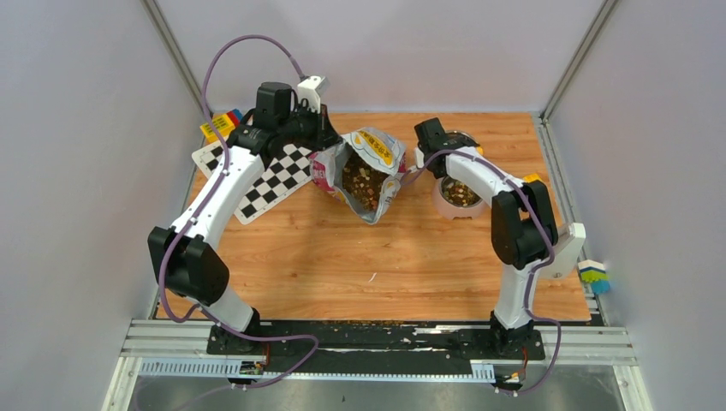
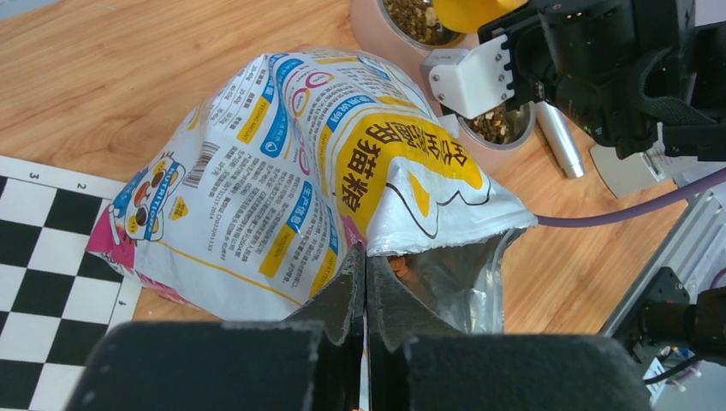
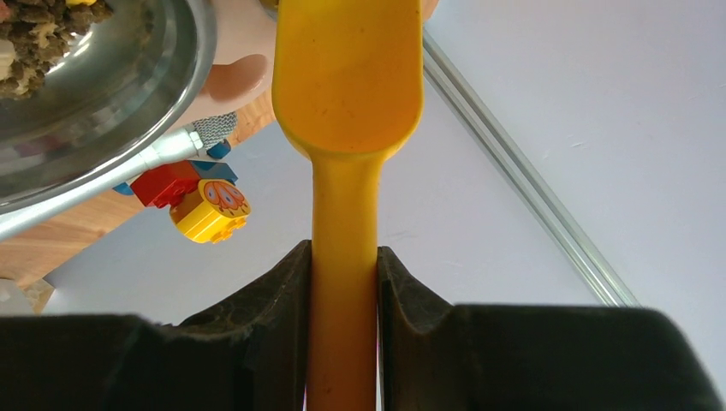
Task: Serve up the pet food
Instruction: Pour the pet food into the pet food bowl, then place the spatula at the center of the board, then close the pet food bag at the center of the board.
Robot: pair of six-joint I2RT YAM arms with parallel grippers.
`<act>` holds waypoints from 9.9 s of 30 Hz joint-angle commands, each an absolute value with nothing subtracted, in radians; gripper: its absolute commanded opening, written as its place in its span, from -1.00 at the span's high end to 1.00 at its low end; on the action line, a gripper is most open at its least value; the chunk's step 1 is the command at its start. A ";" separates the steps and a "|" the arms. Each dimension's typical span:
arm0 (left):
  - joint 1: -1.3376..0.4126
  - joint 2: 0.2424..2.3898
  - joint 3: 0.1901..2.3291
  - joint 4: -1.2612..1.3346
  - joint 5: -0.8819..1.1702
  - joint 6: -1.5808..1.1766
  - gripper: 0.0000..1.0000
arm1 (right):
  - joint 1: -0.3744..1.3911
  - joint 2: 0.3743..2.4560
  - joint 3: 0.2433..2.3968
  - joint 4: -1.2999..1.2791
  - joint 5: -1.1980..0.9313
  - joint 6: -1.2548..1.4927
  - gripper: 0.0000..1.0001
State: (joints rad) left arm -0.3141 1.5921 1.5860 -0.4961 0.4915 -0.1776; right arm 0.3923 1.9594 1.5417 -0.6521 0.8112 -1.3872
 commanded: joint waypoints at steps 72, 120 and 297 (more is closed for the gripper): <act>-0.301 1.513 1.565 -0.463 0.435 -0.172 1.00 | 0.368 1.999 1.619 -0.378 0.164 0.114 0.99; -0.301 1.474 1.547 -0.456 0.423 -0.162 1.00 | 0.369 2.177 1.631 -0.455 0.150 0.144 0.22; -0.337 1.380 1.471 -0.712 0.415 0.642 -0.67 | 0.369 1.487 1.325 -0.099 -0.504 -0.488 1.00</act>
